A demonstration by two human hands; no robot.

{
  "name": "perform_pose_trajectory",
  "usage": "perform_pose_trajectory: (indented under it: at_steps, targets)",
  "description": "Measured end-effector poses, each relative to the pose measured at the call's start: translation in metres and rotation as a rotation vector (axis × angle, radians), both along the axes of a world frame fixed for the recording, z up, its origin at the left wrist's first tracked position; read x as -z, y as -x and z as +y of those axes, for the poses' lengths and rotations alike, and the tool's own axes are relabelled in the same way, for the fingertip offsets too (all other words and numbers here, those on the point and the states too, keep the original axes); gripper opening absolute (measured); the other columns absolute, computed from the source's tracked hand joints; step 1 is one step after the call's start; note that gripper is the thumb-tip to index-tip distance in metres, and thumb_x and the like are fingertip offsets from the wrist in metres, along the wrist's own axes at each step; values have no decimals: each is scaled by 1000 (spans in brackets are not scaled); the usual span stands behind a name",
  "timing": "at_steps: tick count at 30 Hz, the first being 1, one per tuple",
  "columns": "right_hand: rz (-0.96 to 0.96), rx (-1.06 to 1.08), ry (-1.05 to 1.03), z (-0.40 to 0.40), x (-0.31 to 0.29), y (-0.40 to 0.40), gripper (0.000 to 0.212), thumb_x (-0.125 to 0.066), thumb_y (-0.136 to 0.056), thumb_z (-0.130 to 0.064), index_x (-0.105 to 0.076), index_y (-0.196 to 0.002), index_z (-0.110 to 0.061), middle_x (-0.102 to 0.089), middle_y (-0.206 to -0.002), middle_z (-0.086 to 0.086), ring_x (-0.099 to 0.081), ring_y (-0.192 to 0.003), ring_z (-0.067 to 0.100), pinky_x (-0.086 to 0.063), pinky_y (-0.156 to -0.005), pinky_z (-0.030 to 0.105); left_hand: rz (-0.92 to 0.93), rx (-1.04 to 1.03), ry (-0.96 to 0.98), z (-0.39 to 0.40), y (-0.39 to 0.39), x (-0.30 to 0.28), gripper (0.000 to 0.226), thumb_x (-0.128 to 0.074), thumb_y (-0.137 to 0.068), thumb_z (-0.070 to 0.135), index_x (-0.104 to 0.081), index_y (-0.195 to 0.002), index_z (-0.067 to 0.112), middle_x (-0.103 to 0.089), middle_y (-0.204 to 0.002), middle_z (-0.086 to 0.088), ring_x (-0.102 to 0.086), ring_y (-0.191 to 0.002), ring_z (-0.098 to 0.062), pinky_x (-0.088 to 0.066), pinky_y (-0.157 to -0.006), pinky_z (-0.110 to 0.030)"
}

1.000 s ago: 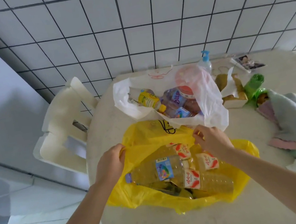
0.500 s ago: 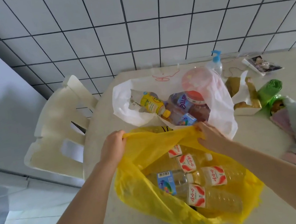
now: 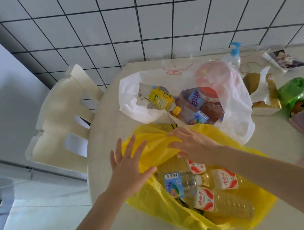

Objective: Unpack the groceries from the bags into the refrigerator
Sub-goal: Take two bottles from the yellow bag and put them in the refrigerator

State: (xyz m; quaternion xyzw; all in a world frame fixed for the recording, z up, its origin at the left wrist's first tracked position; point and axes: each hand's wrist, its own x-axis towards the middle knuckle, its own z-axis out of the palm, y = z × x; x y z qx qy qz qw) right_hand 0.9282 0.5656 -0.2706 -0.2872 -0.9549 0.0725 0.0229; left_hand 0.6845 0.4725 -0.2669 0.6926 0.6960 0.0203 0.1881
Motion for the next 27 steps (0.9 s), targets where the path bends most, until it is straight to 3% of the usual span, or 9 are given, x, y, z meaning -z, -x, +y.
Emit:
perform_pose_trajectory:
  at_steps: [3,6,11,13,16,18,20,23,27]
  targets:
    - [-147,-100,-14,-1,11,18,55,-77,-75,-26,-55,-125,-23,-48,-141,7,-47,-128,31,-51,-92,41,88,148,102,-20,-9,2,92,-17,-60,85,-15,-146,53,31,-154,17,38,-139,-27,17,-113,-53]
    - [-183,-144,-48,5,19,29,49,-80,-68,-14,-60,-113,-18,-55,-132,8,-53,-122,31,-56,-83,39,86,267,163,-35,0,12,90,-15,-64,82,-31,-144,46,29,-155,16,37,-140,-27,15,-115,-56]
    - [-152,-117,-117,26,21,38,29,-84,-62,-7,-64,-83,-12,-60,-98,10,-59,-94,27,-57,-67,33,7,288,-99,-50,32,31,41,-48,-80,56,-65,-104,27,-37,-152,1,-16,-144,-24,-34,-108,-49]
    - [-188,-103,-90,29,16,43,35,-81,-71,-33,-64,-95,-14,-60,-100,9,-60,-97,27,-57,-71,34,13,314,-162,-50,44,37,23,-71,-74,39,-65,-91,24,-50,-140,-1,-31,-137,-23,-45,-99,-45]
    - [-378,-126,-13,24,16,50,66,-65,-77,-58,-48,-128,-19,-48,-127,8,-48,-115,26,-50,-88,38,-30,314,-172,-51,54,41,27,-84,-64,19,-64,-83,22,-60,-126,-1,-43,-129,-20,-53,-91,-38]
    - [-423,-142,-10,21,15,52,58,-63,-84,-49,-45,-130,-19,-42,-134,8,-44,-118,27,-49,-90,38,-68,306,-197,-53,57,44,27,-84,-64,15,-66,-83,21,-64,-120,0,-51,-124,-19,-56,-88,-37]
    - [-432,-143,-1,21,13,54,38,-69,-83,-30,-56,-115,-15,-49,-129,10,-52,-109,25,-55,-77,35,-89,292,-208,-55,58,46,28,-85,-64,16,-67,-85,21,-65,-117,1,-53,-121,-16,-57,-86,-35]
    - [-367,-96,-12,26,14,52,33,-84,-57,-4,-62,-79,-14,-60,-86,3,-57,-62,15,-48,-40,26,-96,269,-203,-59,60,44,30,-86,-64,17,-66,-86,19,-65,-117,1,-60,-114,-16,-58,-81,-31]
    - [-290,125,11,34,-2,69,9,-52,-95,-17,-55,-104,-15,-57,-80,-2,-58,-67,20,-44,-53,30,-113,260,-207,-70,71,45,35,-86,-57,10,-60,-80,18,-64,-116,0,-58,-106,-15,-56,-76,-26]
